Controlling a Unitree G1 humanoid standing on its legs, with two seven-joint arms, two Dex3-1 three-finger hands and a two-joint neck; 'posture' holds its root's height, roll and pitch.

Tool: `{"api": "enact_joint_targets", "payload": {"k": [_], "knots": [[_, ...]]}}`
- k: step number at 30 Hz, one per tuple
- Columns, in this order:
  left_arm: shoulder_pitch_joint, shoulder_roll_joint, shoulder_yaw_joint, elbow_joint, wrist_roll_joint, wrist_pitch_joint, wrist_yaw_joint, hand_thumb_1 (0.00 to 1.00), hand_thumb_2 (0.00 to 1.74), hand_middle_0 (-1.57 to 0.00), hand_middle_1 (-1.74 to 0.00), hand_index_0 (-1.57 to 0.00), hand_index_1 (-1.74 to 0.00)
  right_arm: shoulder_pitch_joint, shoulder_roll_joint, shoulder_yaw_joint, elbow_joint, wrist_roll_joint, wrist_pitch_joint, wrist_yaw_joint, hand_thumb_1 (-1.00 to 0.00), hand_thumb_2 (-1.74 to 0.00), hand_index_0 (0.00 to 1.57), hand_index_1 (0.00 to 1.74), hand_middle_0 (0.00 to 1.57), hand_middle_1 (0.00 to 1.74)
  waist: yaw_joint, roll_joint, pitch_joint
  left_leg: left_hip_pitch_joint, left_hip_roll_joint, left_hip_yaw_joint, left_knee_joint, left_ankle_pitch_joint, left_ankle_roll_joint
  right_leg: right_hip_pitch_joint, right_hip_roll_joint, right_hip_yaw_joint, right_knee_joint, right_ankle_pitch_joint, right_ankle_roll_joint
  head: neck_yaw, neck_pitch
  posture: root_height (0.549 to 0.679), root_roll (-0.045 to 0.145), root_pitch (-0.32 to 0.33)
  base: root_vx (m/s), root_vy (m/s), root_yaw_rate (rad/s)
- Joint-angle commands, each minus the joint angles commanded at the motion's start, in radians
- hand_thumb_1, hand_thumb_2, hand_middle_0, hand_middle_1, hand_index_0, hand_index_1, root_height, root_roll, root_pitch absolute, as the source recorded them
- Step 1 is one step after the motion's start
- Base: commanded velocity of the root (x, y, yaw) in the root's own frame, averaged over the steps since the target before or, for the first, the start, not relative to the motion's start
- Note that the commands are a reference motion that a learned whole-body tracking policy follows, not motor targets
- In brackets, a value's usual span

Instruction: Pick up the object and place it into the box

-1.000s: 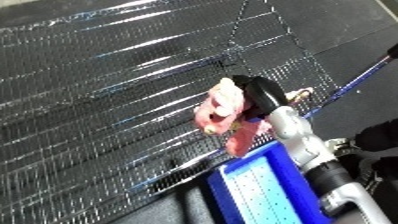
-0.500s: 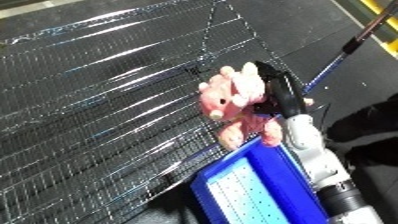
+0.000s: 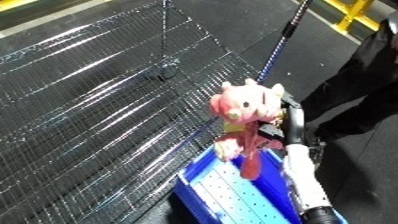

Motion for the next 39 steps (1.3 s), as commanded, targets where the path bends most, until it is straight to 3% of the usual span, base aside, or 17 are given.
{"api": "enact_joint_targets", "payload": {"k": [7,15,27,39], "knots": [[0.002,0.000,0.005,0.001,0.013,-0.002,-0.003,1.00,1.74,-1.57,-1.74,-1.57,-1.74,0.027,0.031,-0.027,0.039,0.018,-0.012,-0.014,-0.40,-0.70,0.63,0.70,0.63,0.70,-0.017,0.007,-0.001,0.006,0.000,0.011,-0.004,0.000,0.0004,0.001,0.0032,0.007,-0.008,0.003,-0.0020,-0.031,0.026,0.646,0.060,-0.142,-0.009,0.008,-0.049],[0.010,-0.002,0.015,0.009,0.012,-0.006,0.003,1.00,1.74,-1.57,-1.74,-1.57,-1.74,0.033,0.050,-0.049,0.085,0.012,-0.011,-0.042,0.00,0.00,0.00,0.00,0.00,0.00,-0.023,0.011,-0.007,0.005,0.001,0.019,-0.007,-0.001,0.0008,0.000,0.0072,0.009,-0.017,0.007,-0.0026,-0.018,0.005,0.648,0.061,-0.136,-0.011,0.002,-0.033],[0.015,-0.002,0.020,0.011,0.027,-0.007,0.006,1.00,1.74,-1.57,-1.74,-1.57,-1.74,0.029,0.064,-0.055,0.099,0.000,-0.014,-0.057,0.00,0.00,0.00,0.00,0.00,0.00,-0.014,0.006,-0.018,0.003,0.002,0.019,-0.022,0.005,0.0010,0.001,0.0116,0.002,-0.032,0.010,0.0005,-0.016,-0.020,0.649,0.059,-0.128,-0.001,-0.009,0.010],[0.024,-0.015,0.030,0.001,0.020,-0.002,0.007,1.00,1.74,-1.57,-1.74,-1.57,-1.74,0.024,0.108,0.017,-0.012,0.039,-0.027,0.023,0.00,0.00,0.00,0.00,0.00,0.00,-0.007,0.003,-0.022,0.006,0.003,0.020,-0.031,0.011,0.0020,-0.001,0.0157,0.004,-0.031,0.004,0.0022,-0.017,-0.028,0.649,0.058,-0.125,0.008,-0.004,0.003]]}}
